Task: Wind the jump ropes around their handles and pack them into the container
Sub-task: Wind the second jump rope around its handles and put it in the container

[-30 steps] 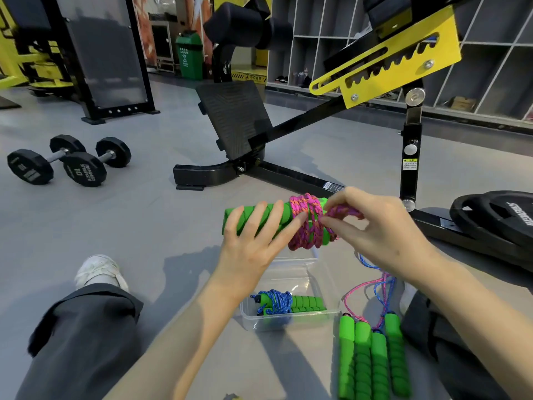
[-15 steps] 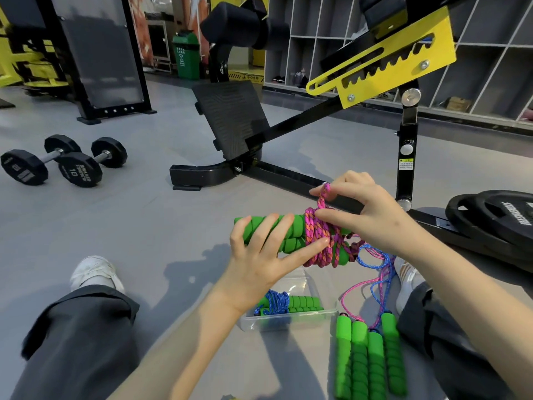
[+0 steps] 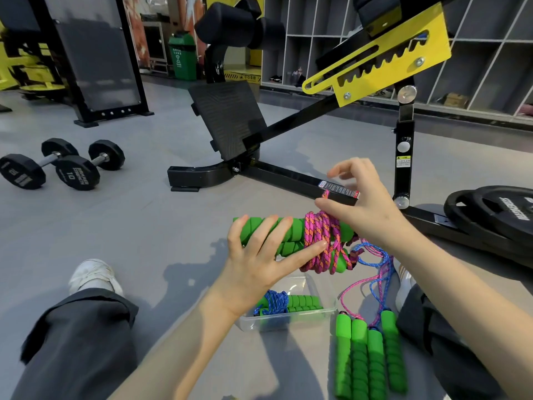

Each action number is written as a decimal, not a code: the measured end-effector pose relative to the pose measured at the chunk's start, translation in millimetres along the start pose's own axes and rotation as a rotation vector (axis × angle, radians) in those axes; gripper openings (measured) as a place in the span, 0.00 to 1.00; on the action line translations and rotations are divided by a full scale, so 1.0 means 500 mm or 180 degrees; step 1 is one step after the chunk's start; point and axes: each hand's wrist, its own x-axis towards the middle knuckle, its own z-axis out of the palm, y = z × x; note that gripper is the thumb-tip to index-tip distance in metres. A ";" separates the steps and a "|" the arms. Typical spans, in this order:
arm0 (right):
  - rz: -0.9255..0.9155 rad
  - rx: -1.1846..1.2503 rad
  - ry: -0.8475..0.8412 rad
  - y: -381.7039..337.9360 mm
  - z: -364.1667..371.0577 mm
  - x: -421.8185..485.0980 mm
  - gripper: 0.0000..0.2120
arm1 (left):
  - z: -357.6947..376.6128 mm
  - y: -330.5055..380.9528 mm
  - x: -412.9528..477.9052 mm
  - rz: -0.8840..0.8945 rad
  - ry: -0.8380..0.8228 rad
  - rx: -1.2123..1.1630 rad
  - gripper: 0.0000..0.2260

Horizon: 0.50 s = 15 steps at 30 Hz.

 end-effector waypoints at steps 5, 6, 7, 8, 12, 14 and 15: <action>-0.1493 -0.1024 0.0316 0.012 0.009 0.002 0.03 | 0.002 0.003 -0.001 -0.0033 0.0032 -0.0034 0.26; -0.1670 -0.1089 0.0228 0.018 0.008 0.001 0.05 | 0.001 0.003 0.000 -0.0046 0.0046 -0.0057 0.25; -0.1722 -0.1093 0.0125 0.020 0.008 -0.001 0.08 | 0.000 0.002 0.000 -0.0053 0.0054 -0.0074 0.25; -0.1685 -0.1078 0.0040 0.021 0.007 -0.005 0.10 | 0.000 0.002 0.000 -0.0047 0.0053 -0.0078 0.25; -0.1440 -0.0957 -0.0218 0.014 0.002 -0.038 0.18 | 0.002 0.003 0.003 -0.0129 0.0100 -0.0060 0.29; -0.1482 -0.0920 -0.0510 0.014 -0.003 -0.059 0.24 | 0.002 -0.004 0.009 -0.0234 0.0147 -0.0072 0.25; -0.1534 -0.0993 -0.0659 0.017 -0.005 -0.068 0.29 | 0.002 -0.008 0.011 -0.0248 0.0143 -0.0086 0.23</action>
